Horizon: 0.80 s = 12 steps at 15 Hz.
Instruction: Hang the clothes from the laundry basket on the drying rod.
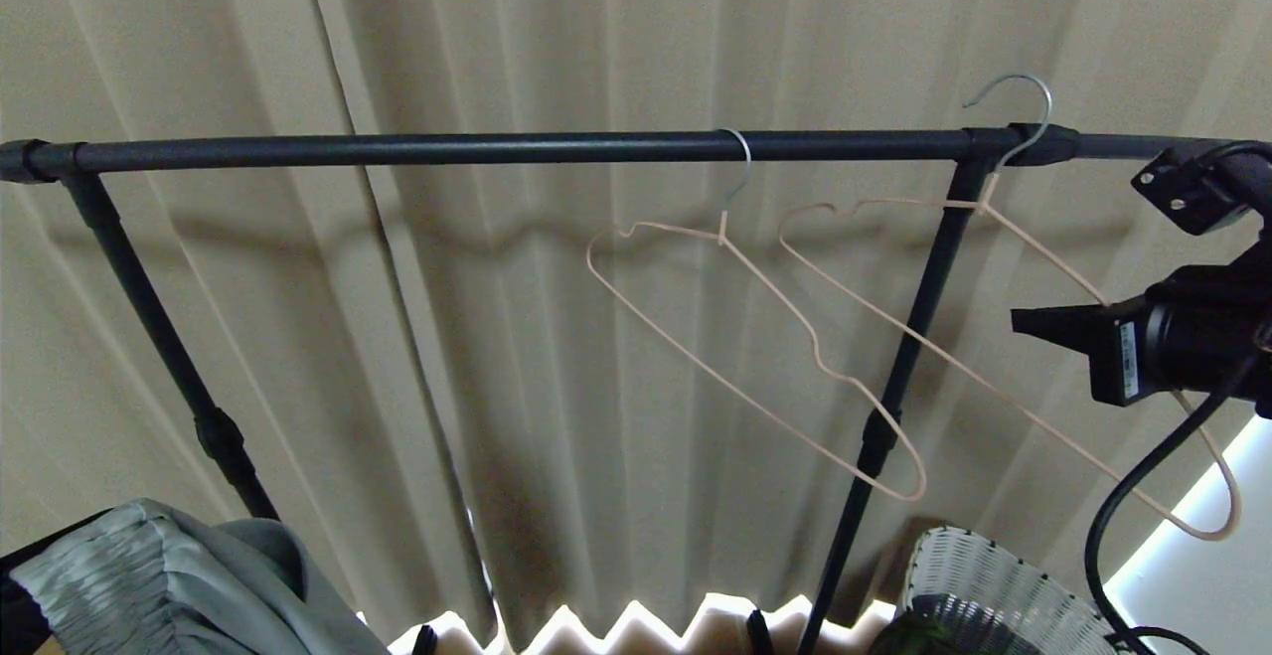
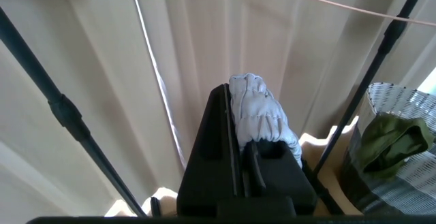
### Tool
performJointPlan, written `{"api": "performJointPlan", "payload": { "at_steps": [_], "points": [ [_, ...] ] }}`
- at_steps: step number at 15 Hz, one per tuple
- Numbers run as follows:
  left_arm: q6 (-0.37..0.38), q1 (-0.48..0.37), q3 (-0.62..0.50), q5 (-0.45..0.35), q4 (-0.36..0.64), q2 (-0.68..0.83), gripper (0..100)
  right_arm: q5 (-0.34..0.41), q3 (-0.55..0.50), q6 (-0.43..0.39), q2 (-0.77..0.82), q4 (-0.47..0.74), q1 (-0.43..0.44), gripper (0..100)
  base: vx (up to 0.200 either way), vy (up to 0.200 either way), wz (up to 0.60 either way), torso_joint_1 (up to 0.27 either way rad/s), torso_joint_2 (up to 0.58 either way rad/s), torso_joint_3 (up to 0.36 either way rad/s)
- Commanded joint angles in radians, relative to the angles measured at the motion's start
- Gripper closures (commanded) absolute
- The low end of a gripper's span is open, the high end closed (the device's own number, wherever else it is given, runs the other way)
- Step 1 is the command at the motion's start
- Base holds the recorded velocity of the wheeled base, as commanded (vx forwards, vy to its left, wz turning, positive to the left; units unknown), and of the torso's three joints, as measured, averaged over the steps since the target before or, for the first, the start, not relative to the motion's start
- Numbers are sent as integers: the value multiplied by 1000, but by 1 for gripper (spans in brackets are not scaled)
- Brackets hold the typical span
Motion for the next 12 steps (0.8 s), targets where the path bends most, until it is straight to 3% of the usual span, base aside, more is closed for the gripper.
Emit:
{"api": "performJointPlan", "payload": {
  "at_steps": [1,12],
  "points": [
    [-1,1,-1,1,0,-2,100,1,49,-1,-78,0,0,100,-200,0,0,-7,-2,2],
    [1,1,-1,1,0,-5,100,-1,124,-3,-177,11,0,100,-200,0,0,2,2,6]
  ]
}}
